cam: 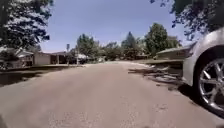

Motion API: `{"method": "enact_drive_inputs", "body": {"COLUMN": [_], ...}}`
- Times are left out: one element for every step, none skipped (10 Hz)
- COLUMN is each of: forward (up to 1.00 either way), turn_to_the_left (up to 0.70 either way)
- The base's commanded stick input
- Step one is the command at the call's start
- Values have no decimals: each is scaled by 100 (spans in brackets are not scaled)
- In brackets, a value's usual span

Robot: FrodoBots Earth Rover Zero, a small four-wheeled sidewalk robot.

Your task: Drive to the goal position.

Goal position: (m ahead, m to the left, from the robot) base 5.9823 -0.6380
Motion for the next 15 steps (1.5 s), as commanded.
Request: {"method": "enact_drive_inputs", "body": {"forward": [70, 70, 70, 70, 70, 70, 70, 70, 70, 70, 70, 70, 70, 70, 70], "turn_to_the_left": [-6, -35, -35, -35, -35, -35, -35, -35, -35, -13, 0, 0, 0, 0, 0]}}
